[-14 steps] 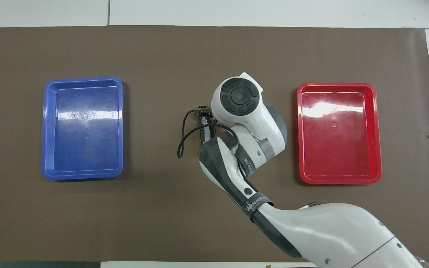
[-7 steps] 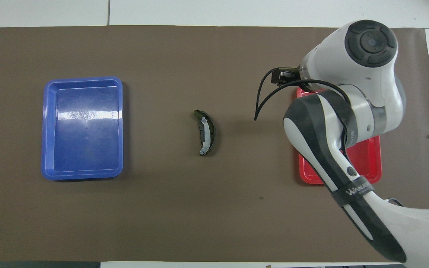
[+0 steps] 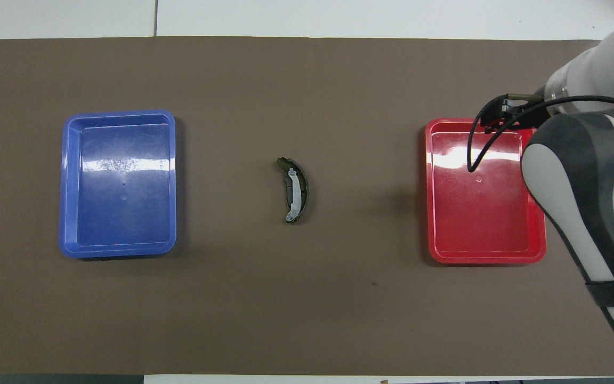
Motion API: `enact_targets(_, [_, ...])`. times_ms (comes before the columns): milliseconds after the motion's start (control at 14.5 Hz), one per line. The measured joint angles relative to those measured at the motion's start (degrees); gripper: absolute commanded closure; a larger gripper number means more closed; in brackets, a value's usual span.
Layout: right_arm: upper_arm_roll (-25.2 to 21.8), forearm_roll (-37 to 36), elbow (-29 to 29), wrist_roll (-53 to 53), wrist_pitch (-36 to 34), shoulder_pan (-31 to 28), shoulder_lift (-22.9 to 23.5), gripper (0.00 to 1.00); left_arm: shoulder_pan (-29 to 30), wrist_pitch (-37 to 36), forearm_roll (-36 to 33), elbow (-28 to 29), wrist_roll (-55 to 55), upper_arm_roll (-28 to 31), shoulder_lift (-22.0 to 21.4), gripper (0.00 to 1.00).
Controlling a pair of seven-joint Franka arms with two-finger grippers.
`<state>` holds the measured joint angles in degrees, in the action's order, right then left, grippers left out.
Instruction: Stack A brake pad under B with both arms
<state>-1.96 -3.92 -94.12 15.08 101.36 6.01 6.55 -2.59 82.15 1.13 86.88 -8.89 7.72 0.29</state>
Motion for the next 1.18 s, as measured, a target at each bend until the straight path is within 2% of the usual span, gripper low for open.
enact_targets(415, [0.07, 0.26, -3.17, -3.56, -5.97, -4.76, -6.69, 0.00, 0.00, 0.00, 0.00, 0.00, 0.00, 0.00, 0.00, 0.01])
enact_targets(622, [0.05, 0.31, -2.83, -4.65, -7.90, -5.53, -8.82, 0.00, 0.00, 0.00, 0.00, 0.00, 0.00, 0.00, 0.00, 0.01])
enact_targets(830, [0.25, 0.82, 0.90, -6.69, -12.48, -5.56, -9.13, 0.00, 0.00, 0.00, 0.00, 0.00, 0.00, 0.00, 0.00, 0.01])
enact_targets(1176, [0.28, 1.66, 2.87, -9.82, -13.43, -5.60, -8.36, 0.00, 0.00, 0.00, 0.00, 0.00, 0.00, 0.00, 0.00, 0.01])
